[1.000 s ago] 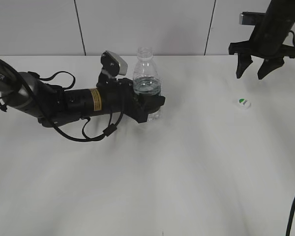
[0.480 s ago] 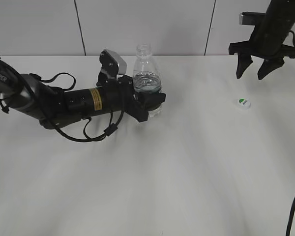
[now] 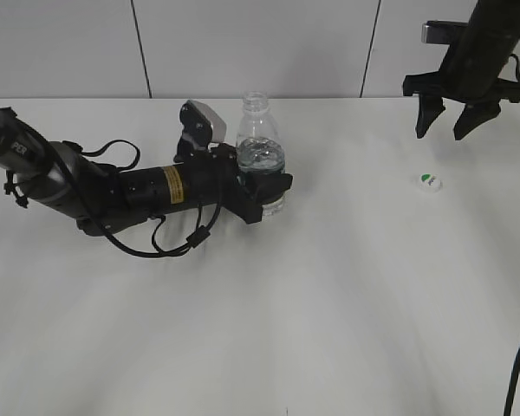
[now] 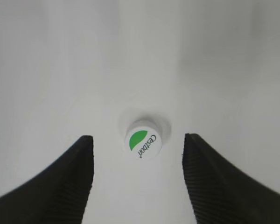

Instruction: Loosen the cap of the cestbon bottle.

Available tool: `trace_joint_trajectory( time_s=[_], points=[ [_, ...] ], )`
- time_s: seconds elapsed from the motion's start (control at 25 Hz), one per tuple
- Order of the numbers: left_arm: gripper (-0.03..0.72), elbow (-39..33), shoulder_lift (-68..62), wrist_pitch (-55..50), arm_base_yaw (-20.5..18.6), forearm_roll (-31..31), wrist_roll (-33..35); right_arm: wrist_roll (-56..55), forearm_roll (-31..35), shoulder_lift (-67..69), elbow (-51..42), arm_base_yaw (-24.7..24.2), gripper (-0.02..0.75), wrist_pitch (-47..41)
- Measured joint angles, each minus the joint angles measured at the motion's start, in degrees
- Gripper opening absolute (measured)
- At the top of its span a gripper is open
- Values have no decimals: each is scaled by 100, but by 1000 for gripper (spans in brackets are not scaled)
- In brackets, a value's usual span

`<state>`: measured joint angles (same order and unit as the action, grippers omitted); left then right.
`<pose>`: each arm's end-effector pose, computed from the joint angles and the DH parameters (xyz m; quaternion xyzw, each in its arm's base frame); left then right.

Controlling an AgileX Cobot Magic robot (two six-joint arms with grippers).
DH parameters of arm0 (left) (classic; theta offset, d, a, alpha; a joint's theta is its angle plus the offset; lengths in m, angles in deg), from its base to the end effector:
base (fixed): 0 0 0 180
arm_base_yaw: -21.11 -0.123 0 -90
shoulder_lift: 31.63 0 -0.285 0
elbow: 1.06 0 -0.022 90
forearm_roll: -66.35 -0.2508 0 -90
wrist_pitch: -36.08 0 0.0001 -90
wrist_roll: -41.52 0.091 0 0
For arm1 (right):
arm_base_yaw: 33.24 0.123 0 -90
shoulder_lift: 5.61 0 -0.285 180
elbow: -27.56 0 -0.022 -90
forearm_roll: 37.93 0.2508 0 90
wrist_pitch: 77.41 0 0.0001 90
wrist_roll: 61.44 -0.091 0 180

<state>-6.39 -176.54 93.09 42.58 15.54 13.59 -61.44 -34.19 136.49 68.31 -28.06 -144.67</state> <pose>0.3909 -0.2173 0.0609 0.3793 0.6789 -0.3511 0.5215 0.4905 0.0500 0.1812 -0.0354 0.9940 0.0356 0.0977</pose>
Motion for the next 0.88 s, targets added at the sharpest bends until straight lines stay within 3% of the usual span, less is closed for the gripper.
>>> trace_joint_trajectory(
  time_s=[0.44, 0.64, 0.88],
  points=[
    [412, 6, 0, 38, 0, -296, -49, 0, 6, 0, 0, 0, 458, 58],
    [479, 6, 0, 50, 0, -453, -98, 0, 8, 0, 0, 0, 458, 58],
    [505, 6, 24, 55, 7, -473, -136, 0, 8, 0, 0, 0, 458, 62]
  ],
)
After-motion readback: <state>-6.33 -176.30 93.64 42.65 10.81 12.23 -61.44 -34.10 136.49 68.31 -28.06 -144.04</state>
